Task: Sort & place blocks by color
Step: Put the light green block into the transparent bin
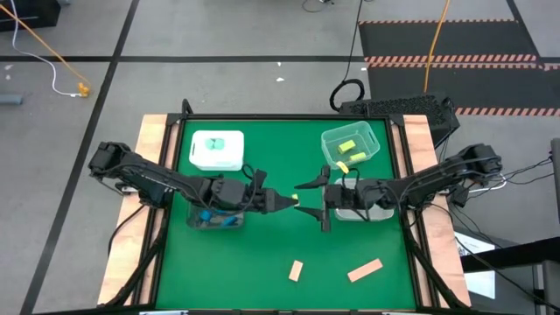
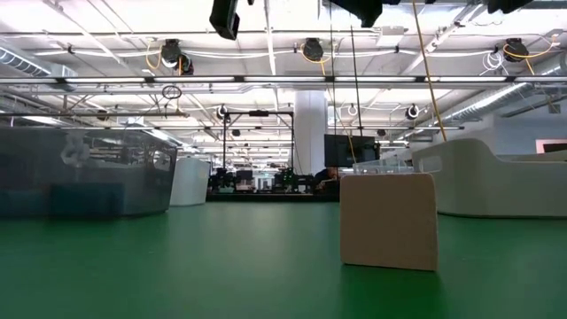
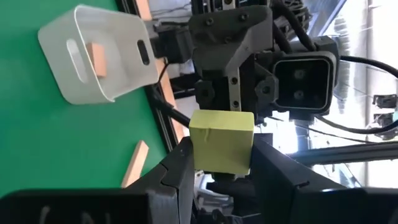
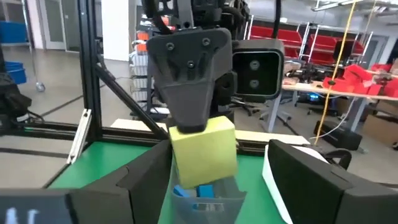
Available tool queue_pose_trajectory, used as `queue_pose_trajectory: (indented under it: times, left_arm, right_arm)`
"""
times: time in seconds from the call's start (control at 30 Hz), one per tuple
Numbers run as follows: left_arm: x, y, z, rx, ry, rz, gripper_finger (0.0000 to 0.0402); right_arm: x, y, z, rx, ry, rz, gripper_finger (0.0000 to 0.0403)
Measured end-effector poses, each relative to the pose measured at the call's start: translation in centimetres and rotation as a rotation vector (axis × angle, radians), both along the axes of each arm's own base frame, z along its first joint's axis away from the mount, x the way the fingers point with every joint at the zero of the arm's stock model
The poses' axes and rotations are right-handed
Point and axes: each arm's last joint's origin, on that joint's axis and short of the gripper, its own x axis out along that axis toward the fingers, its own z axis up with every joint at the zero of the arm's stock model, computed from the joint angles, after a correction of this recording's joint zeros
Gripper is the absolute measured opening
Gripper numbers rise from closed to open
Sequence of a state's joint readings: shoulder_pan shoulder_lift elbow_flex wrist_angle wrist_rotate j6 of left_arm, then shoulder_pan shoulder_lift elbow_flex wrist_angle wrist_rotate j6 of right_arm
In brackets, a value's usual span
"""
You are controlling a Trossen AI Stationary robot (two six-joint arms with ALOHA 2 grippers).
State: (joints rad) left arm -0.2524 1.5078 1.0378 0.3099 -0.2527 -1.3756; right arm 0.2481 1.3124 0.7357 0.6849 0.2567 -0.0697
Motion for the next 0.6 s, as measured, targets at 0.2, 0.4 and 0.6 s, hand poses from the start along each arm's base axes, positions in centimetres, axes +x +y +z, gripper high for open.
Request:
queue_pose_trajectory:
  times: [0.2,0.4,0.6]
  left_arm:
    - [-0.07,-0.24,-0.12,-0.025,0.013,-0.012,0.0122]
    - [-0.12,-0.39,-0.25,-0.042,0.028,-0.035,0.0122]
    - [-0.15,-0.51,-0.27,-0.050,0.031,-0.040,0.0122]
  right_arm:
    - [0.53,0.33,-0.29,0.004,0.013,0.089,0.0229]
    - [0.63,0.45,-0.45,0.003,0.020,0.127,0.0187]
    - [0.63,0.46,-0.45,-0.001,0.020,0.128,0.0117]
